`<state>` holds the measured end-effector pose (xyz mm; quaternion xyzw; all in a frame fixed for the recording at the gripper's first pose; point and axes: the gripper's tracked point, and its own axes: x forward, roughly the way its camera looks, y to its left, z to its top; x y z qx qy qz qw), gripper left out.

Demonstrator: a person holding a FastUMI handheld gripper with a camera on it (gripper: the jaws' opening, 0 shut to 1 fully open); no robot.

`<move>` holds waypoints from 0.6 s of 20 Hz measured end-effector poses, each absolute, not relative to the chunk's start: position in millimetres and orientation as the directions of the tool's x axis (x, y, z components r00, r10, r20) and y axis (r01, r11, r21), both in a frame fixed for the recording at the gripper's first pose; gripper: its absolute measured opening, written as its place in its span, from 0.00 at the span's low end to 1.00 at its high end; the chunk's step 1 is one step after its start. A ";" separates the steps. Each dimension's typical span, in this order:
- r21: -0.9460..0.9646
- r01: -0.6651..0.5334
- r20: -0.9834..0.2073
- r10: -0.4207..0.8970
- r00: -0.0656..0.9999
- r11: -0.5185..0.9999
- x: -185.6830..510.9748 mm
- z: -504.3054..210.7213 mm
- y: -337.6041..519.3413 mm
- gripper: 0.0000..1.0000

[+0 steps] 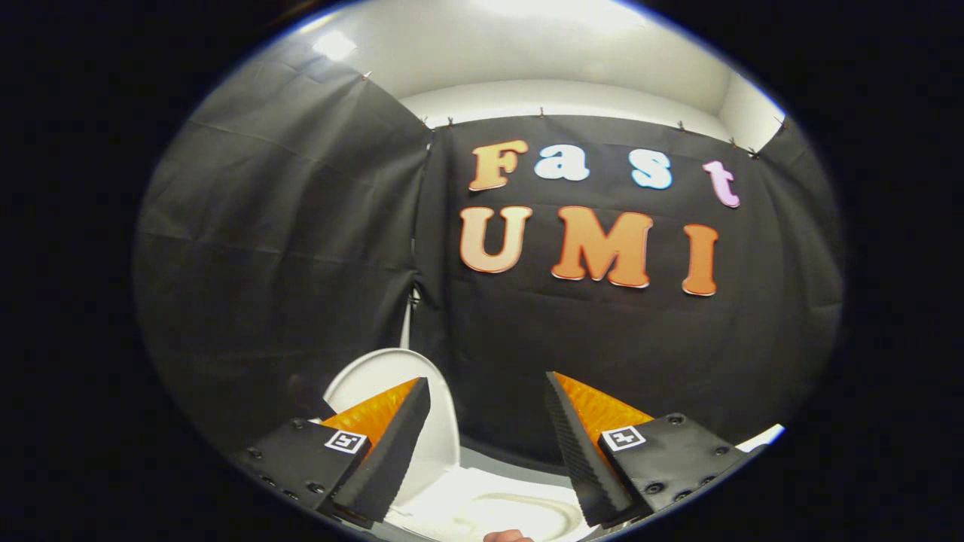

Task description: Open the toilet lid.

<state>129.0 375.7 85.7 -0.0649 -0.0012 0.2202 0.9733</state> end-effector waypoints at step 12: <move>-0.126 -0.118 0.034 0.124 0.992 0.985 98.6 73.6 99.9 0.97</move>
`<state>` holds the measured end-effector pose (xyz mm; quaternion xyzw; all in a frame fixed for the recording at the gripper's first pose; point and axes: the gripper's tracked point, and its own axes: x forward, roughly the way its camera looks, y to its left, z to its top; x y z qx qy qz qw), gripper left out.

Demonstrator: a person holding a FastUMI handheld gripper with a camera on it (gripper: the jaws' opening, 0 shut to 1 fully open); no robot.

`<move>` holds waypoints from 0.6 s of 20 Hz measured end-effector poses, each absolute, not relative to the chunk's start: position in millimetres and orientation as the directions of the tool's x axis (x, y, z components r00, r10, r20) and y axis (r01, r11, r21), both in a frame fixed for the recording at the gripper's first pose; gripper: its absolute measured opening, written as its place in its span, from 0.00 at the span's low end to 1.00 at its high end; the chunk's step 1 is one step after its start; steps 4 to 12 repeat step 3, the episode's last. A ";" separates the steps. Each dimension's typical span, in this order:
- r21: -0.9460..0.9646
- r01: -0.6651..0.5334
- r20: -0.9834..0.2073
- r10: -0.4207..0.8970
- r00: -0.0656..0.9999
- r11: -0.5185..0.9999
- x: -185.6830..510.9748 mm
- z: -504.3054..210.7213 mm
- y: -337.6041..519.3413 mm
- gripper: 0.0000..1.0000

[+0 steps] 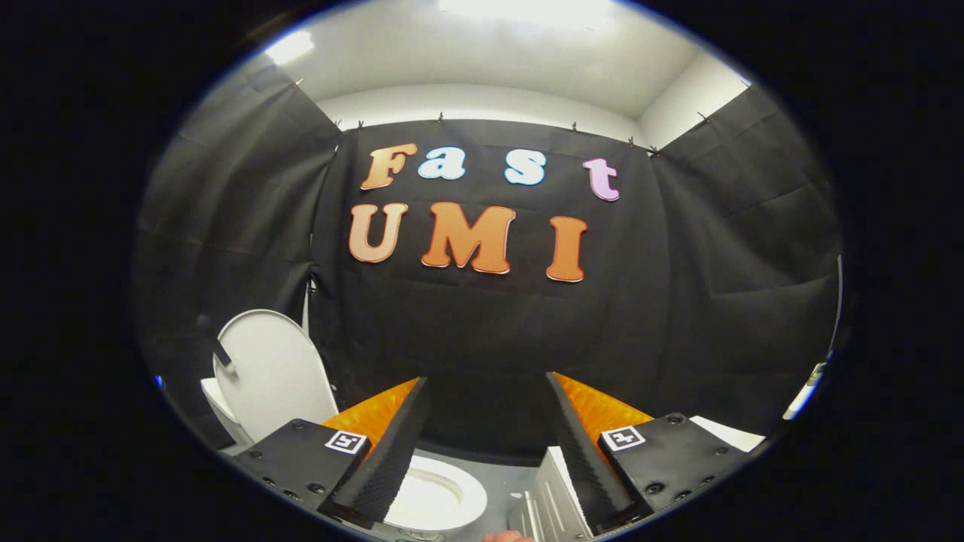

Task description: Open the toilet lid.

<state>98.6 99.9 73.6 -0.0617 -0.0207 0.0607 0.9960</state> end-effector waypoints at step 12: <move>-0.113 -0.015 0.045 0.020 0.999 0.994 94.3 54.6 55.3 0.97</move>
